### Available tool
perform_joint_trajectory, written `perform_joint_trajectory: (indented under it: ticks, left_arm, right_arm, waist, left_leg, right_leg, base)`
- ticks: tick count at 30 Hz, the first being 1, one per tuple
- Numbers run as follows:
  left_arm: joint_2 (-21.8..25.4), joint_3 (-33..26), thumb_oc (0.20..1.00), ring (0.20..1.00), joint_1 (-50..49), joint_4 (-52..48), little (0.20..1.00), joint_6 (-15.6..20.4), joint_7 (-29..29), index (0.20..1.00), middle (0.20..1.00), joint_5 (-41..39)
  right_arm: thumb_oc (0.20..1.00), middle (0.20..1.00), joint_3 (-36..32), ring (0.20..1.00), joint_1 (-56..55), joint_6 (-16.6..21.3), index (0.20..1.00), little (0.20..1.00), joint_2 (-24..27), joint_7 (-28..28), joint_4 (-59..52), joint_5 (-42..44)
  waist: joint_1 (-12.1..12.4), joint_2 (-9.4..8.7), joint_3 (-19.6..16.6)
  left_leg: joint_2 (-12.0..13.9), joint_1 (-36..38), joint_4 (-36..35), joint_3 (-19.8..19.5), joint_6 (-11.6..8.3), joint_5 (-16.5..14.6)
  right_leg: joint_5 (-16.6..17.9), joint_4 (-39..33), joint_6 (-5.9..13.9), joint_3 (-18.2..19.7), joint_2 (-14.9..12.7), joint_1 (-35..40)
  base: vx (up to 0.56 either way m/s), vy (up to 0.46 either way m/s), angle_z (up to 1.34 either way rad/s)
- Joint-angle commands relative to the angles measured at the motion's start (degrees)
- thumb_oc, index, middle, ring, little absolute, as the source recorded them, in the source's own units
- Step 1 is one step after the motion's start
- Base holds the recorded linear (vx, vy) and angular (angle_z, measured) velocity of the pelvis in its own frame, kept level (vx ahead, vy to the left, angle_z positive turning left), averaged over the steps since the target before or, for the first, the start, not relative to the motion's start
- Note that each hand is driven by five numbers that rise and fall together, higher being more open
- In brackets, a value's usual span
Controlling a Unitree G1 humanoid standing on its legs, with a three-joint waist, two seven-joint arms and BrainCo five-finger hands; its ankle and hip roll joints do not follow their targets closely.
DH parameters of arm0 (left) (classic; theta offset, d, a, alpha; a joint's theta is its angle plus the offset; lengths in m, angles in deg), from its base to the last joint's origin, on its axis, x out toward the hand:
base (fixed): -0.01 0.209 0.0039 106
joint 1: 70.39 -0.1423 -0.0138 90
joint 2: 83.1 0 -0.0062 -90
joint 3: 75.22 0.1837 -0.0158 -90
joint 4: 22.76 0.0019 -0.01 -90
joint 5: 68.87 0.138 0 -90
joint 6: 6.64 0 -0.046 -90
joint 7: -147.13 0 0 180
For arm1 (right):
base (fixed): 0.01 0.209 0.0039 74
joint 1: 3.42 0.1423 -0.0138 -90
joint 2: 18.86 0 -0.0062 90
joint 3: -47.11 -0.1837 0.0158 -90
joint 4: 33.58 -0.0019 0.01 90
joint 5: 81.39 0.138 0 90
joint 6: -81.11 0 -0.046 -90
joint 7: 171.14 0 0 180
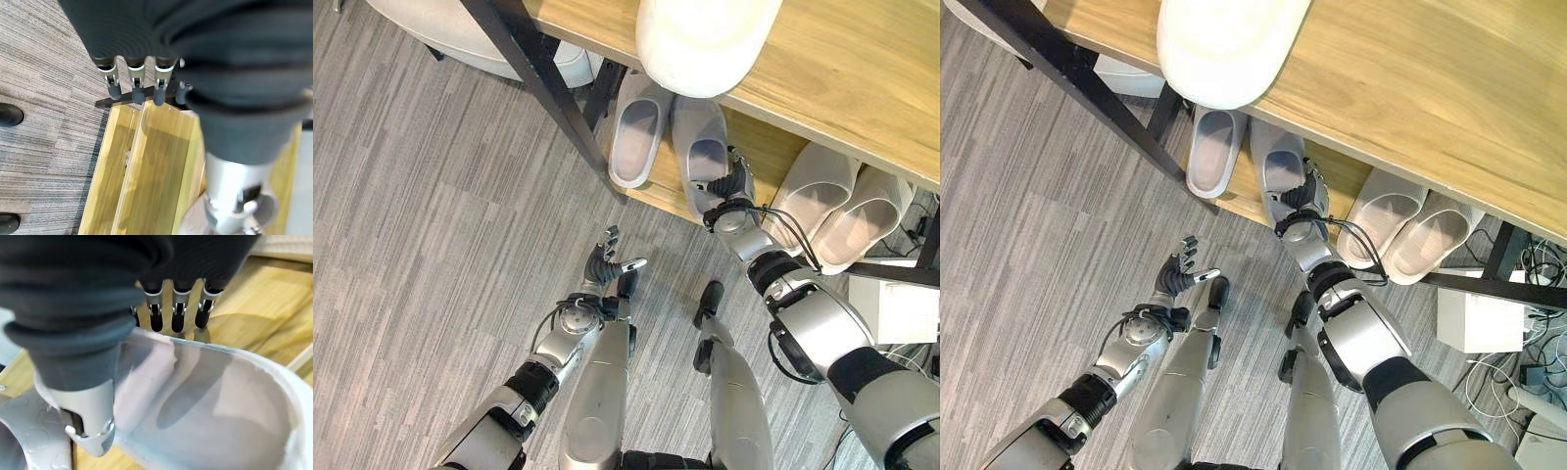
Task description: Arrange the slippers neatly on the shoe rack.
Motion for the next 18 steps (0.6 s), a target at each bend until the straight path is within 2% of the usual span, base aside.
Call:
perform_joint_trajectory:
  ticks: [1, 3, 4, 7, 14, 18]
  left_arm:
    - [-0.7, -0.2, 1.000, 1.000, 0.9, -1.2, 1.000, 1.1, -0.2, 1.000, 1.000, 1.2]
    - [-0.6, 0.3, 1.000, 1.000, 1.1, -1.2, 1.000, 1.0, 0.3, 1.000, 1.000, 0.9]
    - [-0.5, 0.6, 1.000, 1.000, 1.2, -1.3, 1.000, 0.7, 0.5, 1.000, 1.000, 0.6]
    - [-0.3, 0.9, 1.000, 1.000, 1.2, -0.9, 1.000, 0.2, 1.2, 1.000, 1.000, -0.1]
    - [-0.4, 1.2, 1.000, 1.000, 1.5, 0.4, 1.000, 0.1, 1.6, 1.000, 1.000, -0.6]
    - [-0.6, 1.5, 1.000, 1.000, 1.9, 0.9, 1.000, -0.1, 1.8, 1.000, 1.000, -0.2]
  right_arm:
    - [1.000, 1.000, -2.0, 1.000, 0.9, 5.0, 1.000, 1.000, -2.8, -3.4, -2.8, 12.3]
    - [1.000, 1.000, -3.2, 1.000, 2.1, 6.3, 1.000, 1.000, -3.7, -4.5, -2.4, 17.7]
    - [1.000, 1.000, -5.2, 1.000, 3.6, 7.9, 1.000, 1.000, -4.9, -5.6, -1.8, 26.2]
    - [1.000, 1.000, -6.7, 1.000, 6.1, 9.1, 1.000, 1.000, -5.1, -6.8, -1.2, 32.8]
    - [1.000, 1.000, -4.8, 1.000, 8.8, 9.8, 1.000, 1.000, -4.1, -6.8, -4.4, 32.9]
    - [1.000, 1.000, -4.2, 1.000, 7.7, 9.0, 1.000, 1.000, -3.5, -7.1, -4.9, 31.5]
  waist:
    - [2.3, 0.37, -0.9]
    - [2.8, 0.53, -0.9]
    - [3.2, 0.69, -1.0]
    - [3.9, 0.63, -1.1]
    - [3.9, 0.20, -1.2]
    - [3.2, -0.12, -1.5]
  left_leg:
    - [-0.6, 0.1, -0.5, 0.2, 0.22, -2.1]
    - [-0.7, 0.2, -0.5, 0.1, 0.21, -2.2]
    - [-0.7, 0.2, -0.4, 0.1, 0.17, -2.4]
    - [-0.6, 0.5, -0.5, 0.2, 0.07, -2.5]
    - [-0.1, 1.2, -0.7, 0.7, -0.03, -2.4]
    - [0.0, 2.3, -1.1, 1.2, -0.08, -2.3]
  right_leg:
    - [-6.1, 3.5, 4.88, 0.2, -3.1, 4.9]
    - [-6.3, 3.3, 4.82, 0.3, -3.1, 5.3]
    - [-6.4, 3.3, 4.78, 0.3, -3.1, 5.4]
    - [-6.3, 3.2, 4.76, 0.3, -3.2, 5.7]
    - [-6.1, 3.0, 4.67, 0.6, -2.7, 5.6]
    - [-5.9, 2.6, 4.67, 1.0, -2.6, 6.4]
  base:
    - [0.00, 0.000, 0.00]
    - [0.00, 0.000, 0.00]
    - [0.00, 0.000, 0.00]
    - [0.01, -0.003, -0.01]
    - [0.00, 0.001, 0.00]
    - [0.00, -0.008, -0.07]
